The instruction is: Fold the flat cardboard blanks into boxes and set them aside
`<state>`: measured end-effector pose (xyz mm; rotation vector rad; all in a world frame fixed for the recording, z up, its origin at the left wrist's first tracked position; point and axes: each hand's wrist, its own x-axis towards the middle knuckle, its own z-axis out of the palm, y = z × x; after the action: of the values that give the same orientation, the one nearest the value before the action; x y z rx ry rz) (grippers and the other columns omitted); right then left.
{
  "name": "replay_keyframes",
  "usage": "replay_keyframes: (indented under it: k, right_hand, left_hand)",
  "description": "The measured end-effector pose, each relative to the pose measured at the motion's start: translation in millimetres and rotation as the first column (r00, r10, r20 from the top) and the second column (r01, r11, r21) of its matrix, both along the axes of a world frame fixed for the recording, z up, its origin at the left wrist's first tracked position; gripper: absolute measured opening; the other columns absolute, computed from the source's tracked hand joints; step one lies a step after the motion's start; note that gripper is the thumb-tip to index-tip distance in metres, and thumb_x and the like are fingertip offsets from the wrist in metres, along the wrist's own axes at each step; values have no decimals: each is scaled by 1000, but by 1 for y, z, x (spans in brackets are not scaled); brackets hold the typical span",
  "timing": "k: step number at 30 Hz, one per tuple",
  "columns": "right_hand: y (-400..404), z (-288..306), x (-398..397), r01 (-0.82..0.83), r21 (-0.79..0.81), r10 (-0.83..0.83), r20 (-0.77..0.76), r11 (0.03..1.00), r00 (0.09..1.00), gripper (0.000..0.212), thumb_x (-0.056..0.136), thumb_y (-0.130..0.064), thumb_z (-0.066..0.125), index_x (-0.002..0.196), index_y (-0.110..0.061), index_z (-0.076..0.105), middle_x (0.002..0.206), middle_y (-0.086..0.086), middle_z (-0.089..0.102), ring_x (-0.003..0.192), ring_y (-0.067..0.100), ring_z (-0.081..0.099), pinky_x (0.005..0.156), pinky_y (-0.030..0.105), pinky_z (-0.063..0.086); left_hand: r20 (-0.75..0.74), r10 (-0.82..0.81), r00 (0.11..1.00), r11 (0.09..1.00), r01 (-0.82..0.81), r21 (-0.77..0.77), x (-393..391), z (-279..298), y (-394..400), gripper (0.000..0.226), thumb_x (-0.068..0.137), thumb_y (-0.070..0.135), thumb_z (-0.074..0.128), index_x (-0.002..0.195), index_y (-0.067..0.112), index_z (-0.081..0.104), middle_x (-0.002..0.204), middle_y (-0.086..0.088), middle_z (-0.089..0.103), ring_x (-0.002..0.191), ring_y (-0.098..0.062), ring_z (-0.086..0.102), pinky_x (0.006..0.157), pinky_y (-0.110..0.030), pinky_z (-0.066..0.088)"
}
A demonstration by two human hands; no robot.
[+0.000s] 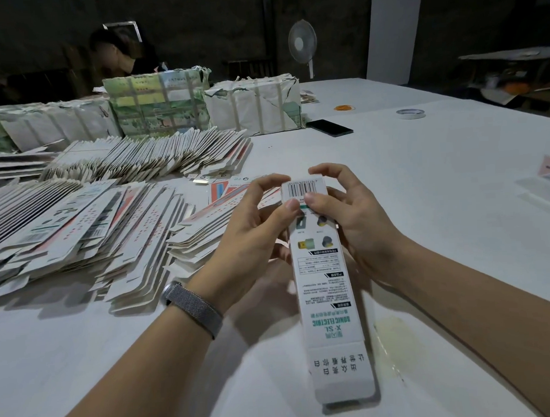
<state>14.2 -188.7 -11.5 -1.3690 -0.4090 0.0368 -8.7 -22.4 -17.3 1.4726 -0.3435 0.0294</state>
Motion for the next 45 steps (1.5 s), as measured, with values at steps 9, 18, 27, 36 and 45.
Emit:
replay_keyframes:
  k: [9, 18, 27, 36, 45]
  right_hand:
    - [-2, 1, 4, 19, 36, -18, -23, 999, 1000, 20, 92, -5, 65, 100, -22, 61, 99, 24, 68, 71, 29, 69, 66, 42, 59]
    - [-2, -3, 4, 50, -48, -49, 29, 998, 998, 20, 86, -23, 71, 103, -28, 60, 87, 5, 75, 72, 26, 73, 63, 42, 61]
    - [-1, -3, 2, 93, -43, -92, 25, 995, 995, 19, 87, -11, 74, 92, -20, 58, 81, 10, 74, 64, 27, 71, 53, 37, 57]
    - [4, -4, 1, 165, -10, -165, 14, 986, 986, 17, 88, -13, 74, 86, -14, 57, 72, 14, 73, 55, 23, 68, 46, 32, 55]
    - [9, -7, -1, 145, -38, -145, 3, 989, 989, 8, 95, -23, 67, 98, -22, 60, 86, 20, 72, 63, 19, 71, 51, 31, 56]
  left_hand:
    - [-21, -45, 999, 999, 45, -2, -1, -2, 0, 35, 92, 31, 61, 125, 30, 49, 97, -9, 77, 81, -23, 71, 63, -38, 59]
    - [-30, -52, 998, 999, 52, 1, -1, -2, 0, 35, 99, 27, 55, 133, 35, 52, 98, -9, 77, 80, -20, 73, 60, -32, 59]
    - [-73, -99, 992, 991, 93, -92, -2, -2, 0, 29, 95, 27, 66, 121, 37, 62, 97, -15, 73, 77, -23, 69, 67, -36, 55]
    - [6, 64, 998, 994, -63, -91, -4, -6, -19, 22, 106, 8, 44, 119, 22, 56, 91, -16, 69, 67, -19, 64, 58, -28, 53]
    - [-12, 122, 992, 987, -122, -100, -2, -4, -18, 20, 106, 10, 45, 120, 22, 55, 89, -14, 72, 71, -21, 67, 60, -30, 56]
